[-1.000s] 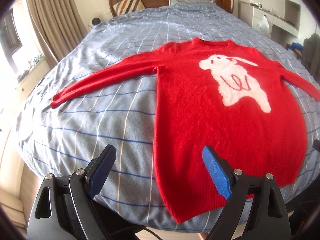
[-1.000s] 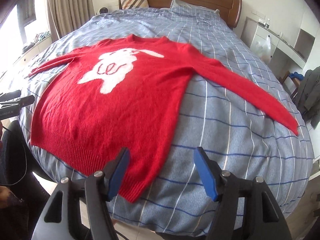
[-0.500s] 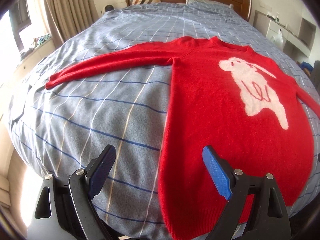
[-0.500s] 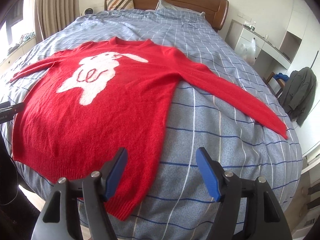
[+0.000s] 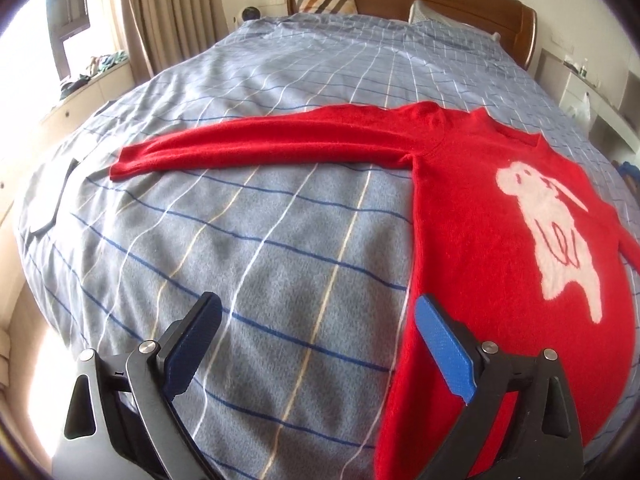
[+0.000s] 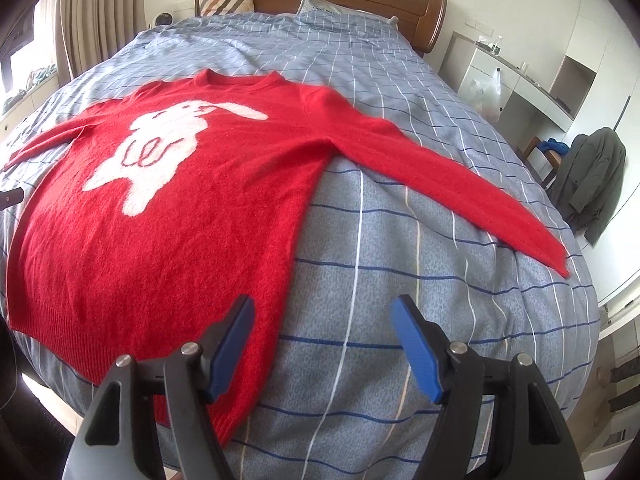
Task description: Fold small clothes
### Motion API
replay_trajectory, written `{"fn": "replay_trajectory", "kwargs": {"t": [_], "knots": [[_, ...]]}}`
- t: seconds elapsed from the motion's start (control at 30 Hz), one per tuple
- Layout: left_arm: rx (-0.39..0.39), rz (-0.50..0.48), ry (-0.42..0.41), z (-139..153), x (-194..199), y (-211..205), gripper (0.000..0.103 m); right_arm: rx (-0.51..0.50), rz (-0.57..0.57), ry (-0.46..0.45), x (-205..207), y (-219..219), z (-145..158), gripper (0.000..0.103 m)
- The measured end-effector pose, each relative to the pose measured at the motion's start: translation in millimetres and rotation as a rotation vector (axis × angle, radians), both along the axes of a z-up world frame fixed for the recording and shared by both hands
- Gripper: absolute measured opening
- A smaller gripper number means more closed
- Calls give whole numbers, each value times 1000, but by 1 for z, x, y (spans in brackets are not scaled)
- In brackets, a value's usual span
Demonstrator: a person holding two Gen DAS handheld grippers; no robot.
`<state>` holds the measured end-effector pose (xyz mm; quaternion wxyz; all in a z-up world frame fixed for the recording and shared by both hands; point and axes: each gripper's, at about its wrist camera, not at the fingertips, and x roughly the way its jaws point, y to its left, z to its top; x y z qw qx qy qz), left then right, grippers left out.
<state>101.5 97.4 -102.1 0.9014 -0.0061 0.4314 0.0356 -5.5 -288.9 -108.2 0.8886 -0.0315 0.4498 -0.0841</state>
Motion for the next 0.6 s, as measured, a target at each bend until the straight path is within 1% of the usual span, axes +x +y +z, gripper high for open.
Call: {"fn": "replay_trajectory", "kwargs": {"t": [0.07,0.13,0.2,0.23,0.33,0.37,0.43,0.6], "knots": [[25,5,11,-5,14,-1,99,8,-10,-17,4,-10,3,71],[27,1,55,-15,26,-1,99,7,-17,-47,10,-21,5,71],[24,1,98,-28,33,-2,100,24,-27,-59,17,-32,-1,73],[26,3,91,-33,32,-2,102,36,-37,-51,21,-37,-8,73],[34,5,8,-39,18,-2,103,81,-61,7,27,-47,-37,73],[36,3,-9,-41,15,-2,103,105,-66,6,25,-49,-45,74],[31,2,-22,-42,14,-2,103,127,-88,-38,18,-51,-50,78],[-5,0,-18,-44,17,2,103,181,-119,-96,12,-59,-60,86]]}}
